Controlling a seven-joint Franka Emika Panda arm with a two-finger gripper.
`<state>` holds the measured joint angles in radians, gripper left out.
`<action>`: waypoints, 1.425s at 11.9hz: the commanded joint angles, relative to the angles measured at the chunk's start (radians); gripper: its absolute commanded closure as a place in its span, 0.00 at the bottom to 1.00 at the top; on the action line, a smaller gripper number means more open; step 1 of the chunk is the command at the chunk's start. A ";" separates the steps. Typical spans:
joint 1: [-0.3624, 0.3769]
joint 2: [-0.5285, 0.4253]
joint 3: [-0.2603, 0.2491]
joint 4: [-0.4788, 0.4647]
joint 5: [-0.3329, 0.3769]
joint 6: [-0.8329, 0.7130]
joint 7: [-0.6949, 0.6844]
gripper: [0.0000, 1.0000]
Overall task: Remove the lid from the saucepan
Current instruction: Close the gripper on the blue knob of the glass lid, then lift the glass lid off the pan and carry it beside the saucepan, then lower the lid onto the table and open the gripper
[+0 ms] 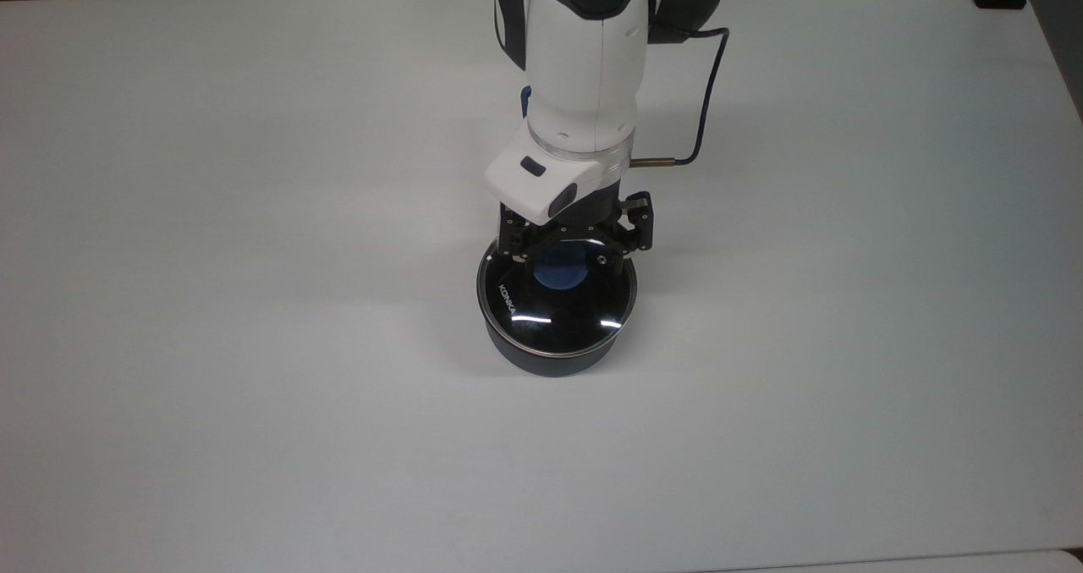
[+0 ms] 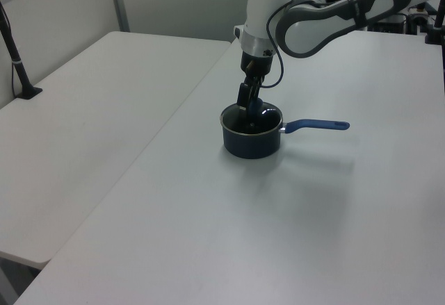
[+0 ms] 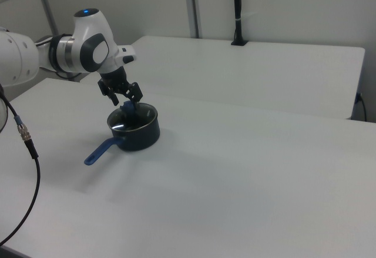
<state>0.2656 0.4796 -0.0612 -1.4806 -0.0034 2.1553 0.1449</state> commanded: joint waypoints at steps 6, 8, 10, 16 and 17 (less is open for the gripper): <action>-0.003 -0.051 -0.015 0.008 0.002 -0.061 -0.067 0.71; -0.040 -0.094 -0.025 0.005 0.000 -0.132 -0.128 0.71; -0.127 -0.110 -0.025 -0.007 -0.003 -0.161 -0.212 0.71; -0.312 -0.070 -0.025 -0.148 -0.062 0.029 -0.321 0.71; -0.313 -0.052 -0.025 -0.159 -0.072 0.062 -0.317 0.70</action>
<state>-0.0566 0.4161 -0.0901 -1.5814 -0.0372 2.1285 -0.1781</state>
